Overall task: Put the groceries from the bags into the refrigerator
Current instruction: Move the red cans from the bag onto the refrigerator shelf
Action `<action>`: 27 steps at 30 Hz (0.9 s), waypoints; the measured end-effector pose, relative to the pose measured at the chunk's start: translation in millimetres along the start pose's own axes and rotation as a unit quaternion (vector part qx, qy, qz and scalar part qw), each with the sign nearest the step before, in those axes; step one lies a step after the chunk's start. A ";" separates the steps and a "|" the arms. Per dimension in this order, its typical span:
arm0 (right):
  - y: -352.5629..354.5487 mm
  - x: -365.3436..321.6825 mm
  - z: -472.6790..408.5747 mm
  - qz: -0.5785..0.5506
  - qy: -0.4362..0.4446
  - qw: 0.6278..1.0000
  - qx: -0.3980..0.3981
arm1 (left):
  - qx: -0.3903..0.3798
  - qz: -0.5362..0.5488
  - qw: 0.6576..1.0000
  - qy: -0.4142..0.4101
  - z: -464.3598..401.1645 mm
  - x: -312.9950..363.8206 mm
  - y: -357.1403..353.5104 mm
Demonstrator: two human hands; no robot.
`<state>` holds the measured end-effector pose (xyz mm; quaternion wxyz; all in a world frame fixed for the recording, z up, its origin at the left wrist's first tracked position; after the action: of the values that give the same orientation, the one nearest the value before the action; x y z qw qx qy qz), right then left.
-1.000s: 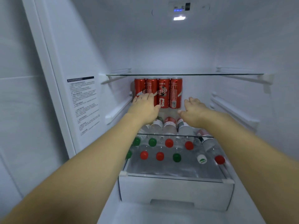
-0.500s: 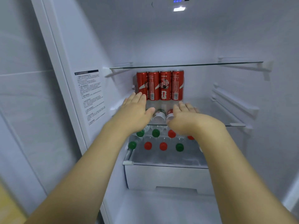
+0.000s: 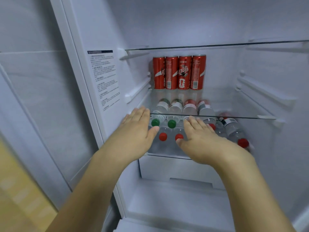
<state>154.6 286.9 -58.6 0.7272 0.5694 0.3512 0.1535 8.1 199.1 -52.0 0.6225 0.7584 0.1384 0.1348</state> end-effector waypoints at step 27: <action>-17.1 -61.2 -4.2 0.001 0.059 0.996 -0.069 | -0.011 0.028 0.999 0.011 76.0 -30.8 36.1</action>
<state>105.5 246.5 -54.4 0.7423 0.5084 0.3818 0.2114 9.7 111.8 -31.9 0.6254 0.7533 0.1227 0.1620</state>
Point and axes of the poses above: each hand's wrist, its own z-axis away from the middle knuckle, its own y-axis out of the back of the hand, x = y × z, the point moved 4 cm from there along -z, towards the middle knuckle, and after that the axes turned 8 degrees about -z, right-handed, at the moved point
